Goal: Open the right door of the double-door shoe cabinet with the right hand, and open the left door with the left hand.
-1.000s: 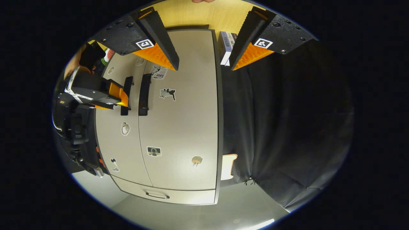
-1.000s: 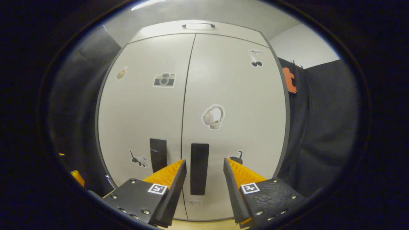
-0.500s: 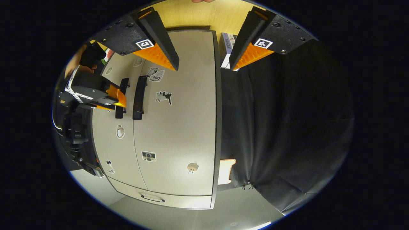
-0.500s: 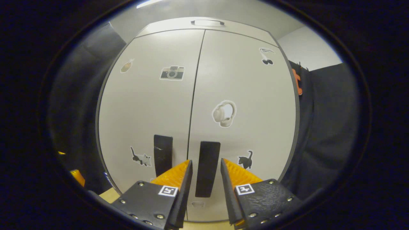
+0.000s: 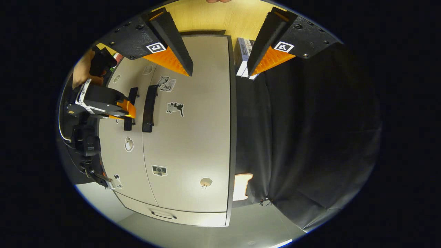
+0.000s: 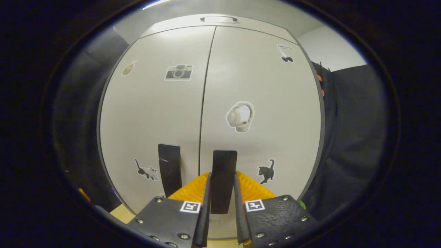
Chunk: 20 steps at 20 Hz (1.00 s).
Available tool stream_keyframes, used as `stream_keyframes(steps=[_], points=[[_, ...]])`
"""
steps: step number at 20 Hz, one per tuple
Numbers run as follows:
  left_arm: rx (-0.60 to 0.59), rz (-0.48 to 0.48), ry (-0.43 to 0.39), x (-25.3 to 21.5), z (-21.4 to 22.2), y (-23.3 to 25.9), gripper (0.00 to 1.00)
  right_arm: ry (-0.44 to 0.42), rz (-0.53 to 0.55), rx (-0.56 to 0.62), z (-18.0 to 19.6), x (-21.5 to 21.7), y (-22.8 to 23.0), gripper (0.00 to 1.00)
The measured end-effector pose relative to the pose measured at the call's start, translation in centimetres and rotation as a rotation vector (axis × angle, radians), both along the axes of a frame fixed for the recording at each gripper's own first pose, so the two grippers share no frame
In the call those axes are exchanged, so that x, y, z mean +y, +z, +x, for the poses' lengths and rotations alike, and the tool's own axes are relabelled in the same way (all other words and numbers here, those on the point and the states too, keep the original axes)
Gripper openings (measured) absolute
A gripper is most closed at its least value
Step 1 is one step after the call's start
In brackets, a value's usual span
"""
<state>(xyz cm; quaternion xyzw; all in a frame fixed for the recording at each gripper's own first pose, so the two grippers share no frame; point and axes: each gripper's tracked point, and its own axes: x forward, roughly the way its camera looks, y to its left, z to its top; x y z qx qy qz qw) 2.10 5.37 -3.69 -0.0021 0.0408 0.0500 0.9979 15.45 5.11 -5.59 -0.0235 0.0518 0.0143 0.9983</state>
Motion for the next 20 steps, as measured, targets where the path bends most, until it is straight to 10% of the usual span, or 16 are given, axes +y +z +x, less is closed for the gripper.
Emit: stream_keyframes(steps=[20], points=[[0.014,0.03,0.049,0.7,-3.2,-0.1,0.98,-0.026,0.05,0.012,-7.3,-3.8,0.9,0.09]])
